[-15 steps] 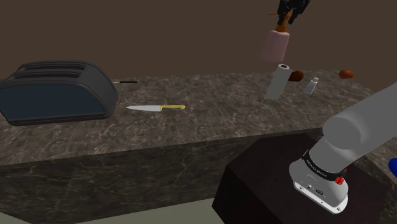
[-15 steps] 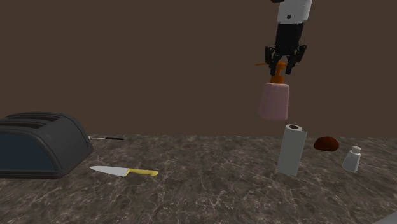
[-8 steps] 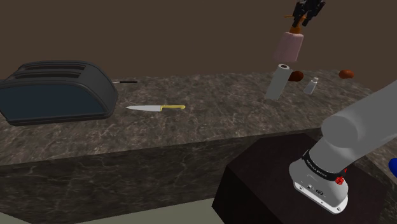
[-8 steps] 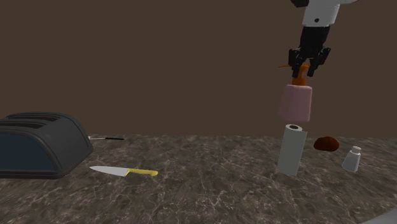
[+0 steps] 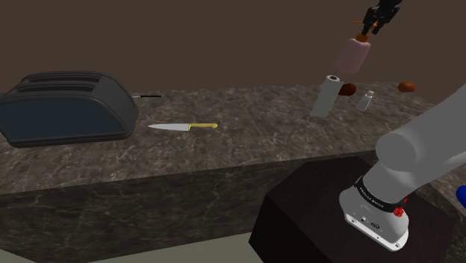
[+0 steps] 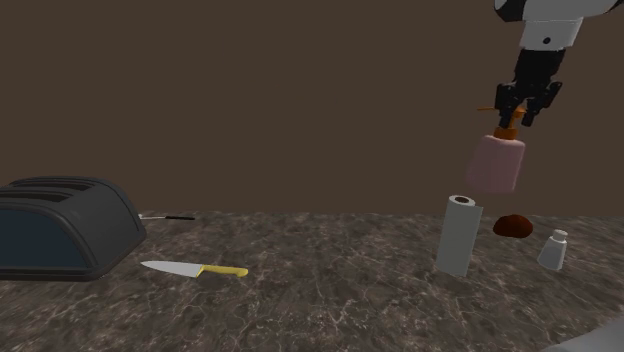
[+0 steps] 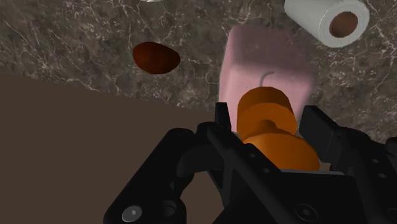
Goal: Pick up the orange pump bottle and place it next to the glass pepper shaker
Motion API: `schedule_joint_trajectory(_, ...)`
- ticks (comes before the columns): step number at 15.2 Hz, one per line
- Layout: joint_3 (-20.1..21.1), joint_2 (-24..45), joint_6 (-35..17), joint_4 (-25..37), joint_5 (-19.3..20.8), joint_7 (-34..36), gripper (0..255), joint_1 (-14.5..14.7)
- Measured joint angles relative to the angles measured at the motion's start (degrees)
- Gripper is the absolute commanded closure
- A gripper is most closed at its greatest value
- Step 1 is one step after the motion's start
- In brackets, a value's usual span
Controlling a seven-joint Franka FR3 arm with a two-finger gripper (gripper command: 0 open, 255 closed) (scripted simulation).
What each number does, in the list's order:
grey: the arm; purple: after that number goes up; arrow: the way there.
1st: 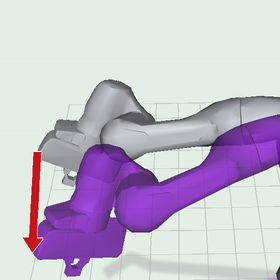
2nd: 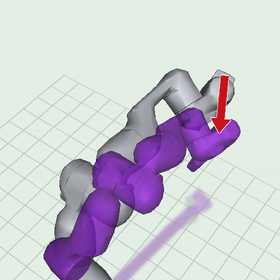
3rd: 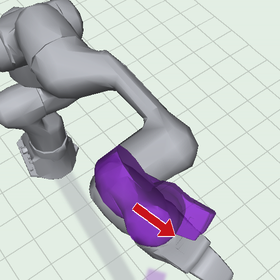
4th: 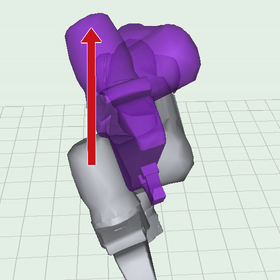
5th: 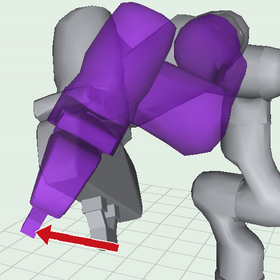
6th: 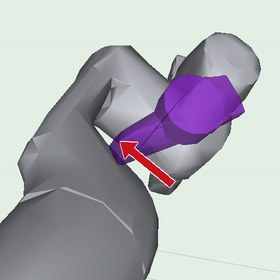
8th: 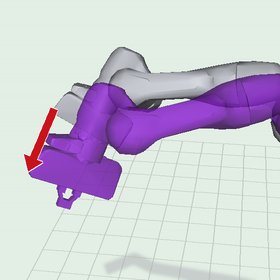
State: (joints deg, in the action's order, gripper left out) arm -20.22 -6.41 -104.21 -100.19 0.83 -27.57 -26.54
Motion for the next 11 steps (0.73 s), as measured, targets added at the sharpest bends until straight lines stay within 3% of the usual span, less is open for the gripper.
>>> schedule_joint_trajectory(5,-4.21,5.37,-0.7,4.07,-3.14,-7.81,255,-3.12)
schedule_joint_trajectory(11,-8.26,14.81,1.01,13.57,-9.13,-17.35,255,-8.42)
